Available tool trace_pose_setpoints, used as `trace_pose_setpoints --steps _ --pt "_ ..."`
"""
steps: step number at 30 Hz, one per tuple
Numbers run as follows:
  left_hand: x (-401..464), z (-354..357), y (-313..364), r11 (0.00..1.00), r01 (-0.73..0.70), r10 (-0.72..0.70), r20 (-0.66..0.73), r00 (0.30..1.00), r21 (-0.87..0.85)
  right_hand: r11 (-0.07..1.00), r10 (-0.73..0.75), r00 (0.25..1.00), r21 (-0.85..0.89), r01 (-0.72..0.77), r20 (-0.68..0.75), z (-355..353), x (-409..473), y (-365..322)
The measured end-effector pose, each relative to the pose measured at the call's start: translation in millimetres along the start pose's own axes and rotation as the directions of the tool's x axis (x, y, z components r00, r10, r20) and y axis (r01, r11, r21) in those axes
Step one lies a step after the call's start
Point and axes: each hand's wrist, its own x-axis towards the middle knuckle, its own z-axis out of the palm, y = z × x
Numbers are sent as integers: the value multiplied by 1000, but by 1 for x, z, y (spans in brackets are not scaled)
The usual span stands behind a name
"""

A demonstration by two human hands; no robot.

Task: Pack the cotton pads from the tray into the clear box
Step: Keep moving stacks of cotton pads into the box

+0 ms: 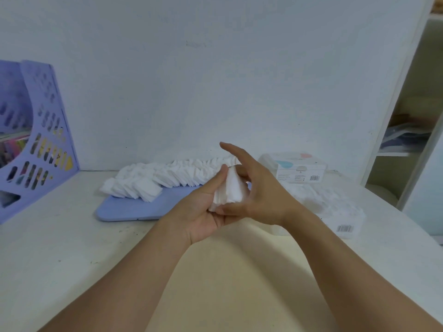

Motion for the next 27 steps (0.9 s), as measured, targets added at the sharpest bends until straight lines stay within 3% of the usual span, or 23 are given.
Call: trace_pose_setpoints --steps 7,12,18,22,27 --pt "0 4 -4 998 0 1 -10 1000 60 1000 21 998 -7 -21 59 0 0 4" --pt "-3 7 0 998 50 -50 7 999 -35 998 67 992 -29 -64 106 3 0 4" --pt "-3 -3 -5 993 76 -75 -9 997 88 988 113 972 -129 -88 204 10 -2 -2" --pt "3 0 -12 996 55 -59 64 996 68 957 263 916 39 -288 303 -17 -5 -7" --pt "3 17 -15 983 -43 25 104 994 179 891 290 885 233 -389 365 -51 -13 -7"
